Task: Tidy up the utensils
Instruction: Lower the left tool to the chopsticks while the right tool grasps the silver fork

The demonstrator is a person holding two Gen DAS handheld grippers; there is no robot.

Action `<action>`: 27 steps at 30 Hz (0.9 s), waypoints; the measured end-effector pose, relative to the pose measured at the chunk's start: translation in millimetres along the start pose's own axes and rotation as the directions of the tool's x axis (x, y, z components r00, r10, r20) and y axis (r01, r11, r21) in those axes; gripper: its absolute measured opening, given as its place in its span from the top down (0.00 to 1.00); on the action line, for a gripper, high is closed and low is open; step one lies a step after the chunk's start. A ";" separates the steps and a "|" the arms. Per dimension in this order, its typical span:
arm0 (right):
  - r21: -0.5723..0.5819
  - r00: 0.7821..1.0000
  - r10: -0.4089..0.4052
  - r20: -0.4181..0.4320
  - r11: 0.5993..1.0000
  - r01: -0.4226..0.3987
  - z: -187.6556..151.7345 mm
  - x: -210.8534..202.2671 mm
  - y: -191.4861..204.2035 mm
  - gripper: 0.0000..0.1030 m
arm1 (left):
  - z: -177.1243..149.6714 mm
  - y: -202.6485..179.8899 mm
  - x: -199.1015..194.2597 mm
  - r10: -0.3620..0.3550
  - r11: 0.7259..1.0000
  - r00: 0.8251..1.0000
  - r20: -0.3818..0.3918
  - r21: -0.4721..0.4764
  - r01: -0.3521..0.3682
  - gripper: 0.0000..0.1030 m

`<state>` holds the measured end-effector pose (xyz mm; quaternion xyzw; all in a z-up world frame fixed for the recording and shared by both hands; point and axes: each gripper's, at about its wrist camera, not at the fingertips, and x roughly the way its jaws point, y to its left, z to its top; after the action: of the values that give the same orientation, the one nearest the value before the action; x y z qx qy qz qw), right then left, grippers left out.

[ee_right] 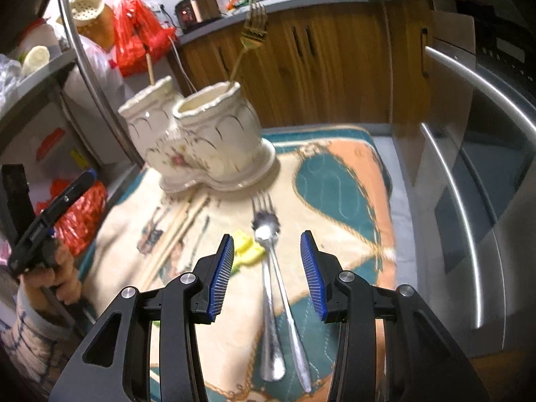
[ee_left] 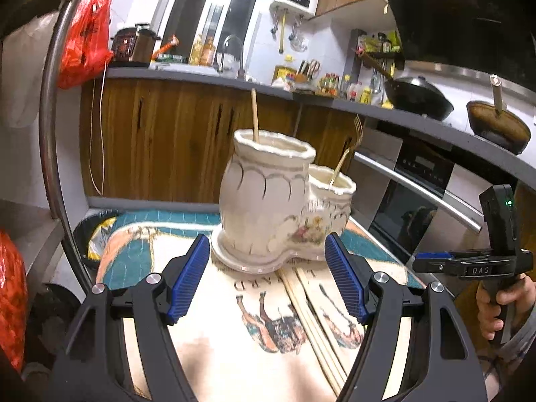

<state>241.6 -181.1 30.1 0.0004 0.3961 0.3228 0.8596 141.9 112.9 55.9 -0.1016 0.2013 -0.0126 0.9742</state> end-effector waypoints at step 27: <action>-0.237 0.974 -0.129 -0.184 0.968 0.084 -18.1 41.7 22.0 0.83 | -45.2 -33.2 64.0 -0.025 0.992 0.913 -0.406 0.104 0.073 0.72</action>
<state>237.0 -145.1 -5.0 -0.1516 0.4396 0.3176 0.8264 183.4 67.5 -2.8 -0.0445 0.3945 -0.0696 0.9152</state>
